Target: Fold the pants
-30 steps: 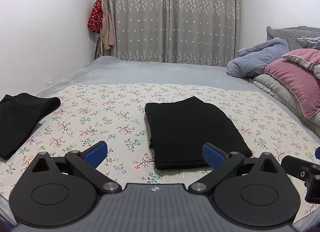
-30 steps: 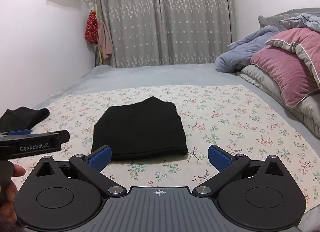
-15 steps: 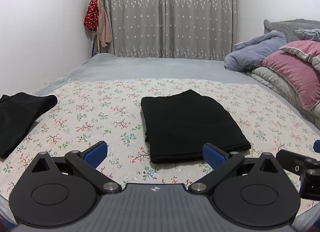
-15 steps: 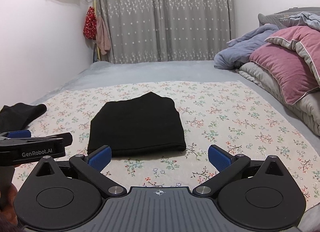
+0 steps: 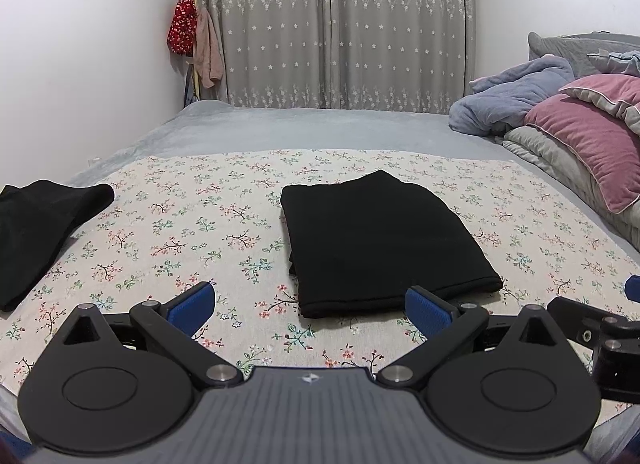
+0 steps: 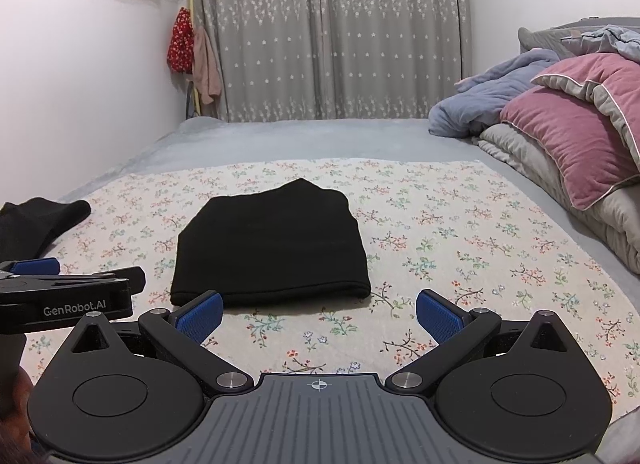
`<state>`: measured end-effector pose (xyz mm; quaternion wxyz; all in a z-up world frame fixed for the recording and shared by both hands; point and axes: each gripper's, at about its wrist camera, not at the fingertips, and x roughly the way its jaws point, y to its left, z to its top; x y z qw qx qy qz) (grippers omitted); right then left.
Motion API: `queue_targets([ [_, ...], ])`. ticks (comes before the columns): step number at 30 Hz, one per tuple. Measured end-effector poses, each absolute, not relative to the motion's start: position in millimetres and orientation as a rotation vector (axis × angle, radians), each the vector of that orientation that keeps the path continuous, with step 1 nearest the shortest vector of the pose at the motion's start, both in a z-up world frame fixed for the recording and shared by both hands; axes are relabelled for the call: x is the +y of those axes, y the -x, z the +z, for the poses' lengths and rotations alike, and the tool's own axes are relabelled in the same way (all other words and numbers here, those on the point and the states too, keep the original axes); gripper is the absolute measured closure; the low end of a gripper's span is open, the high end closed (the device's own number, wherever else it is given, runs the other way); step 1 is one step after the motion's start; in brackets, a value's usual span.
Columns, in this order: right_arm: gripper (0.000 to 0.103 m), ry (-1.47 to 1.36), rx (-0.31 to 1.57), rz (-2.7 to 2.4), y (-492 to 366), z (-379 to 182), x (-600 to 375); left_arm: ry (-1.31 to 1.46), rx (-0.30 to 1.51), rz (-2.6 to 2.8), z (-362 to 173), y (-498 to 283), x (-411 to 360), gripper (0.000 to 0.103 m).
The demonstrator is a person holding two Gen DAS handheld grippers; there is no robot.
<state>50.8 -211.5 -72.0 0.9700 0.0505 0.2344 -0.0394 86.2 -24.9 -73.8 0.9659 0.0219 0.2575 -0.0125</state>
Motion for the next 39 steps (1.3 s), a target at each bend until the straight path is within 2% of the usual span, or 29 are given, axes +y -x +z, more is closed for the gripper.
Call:
queue_targets([
  [39, 0.0, -0.086, 0.49, -0.064, -51.9, -78.0, -215.5, -0.052, 0.521, -0.042, -78.5, -84.1, -32.2, 0.01],
])
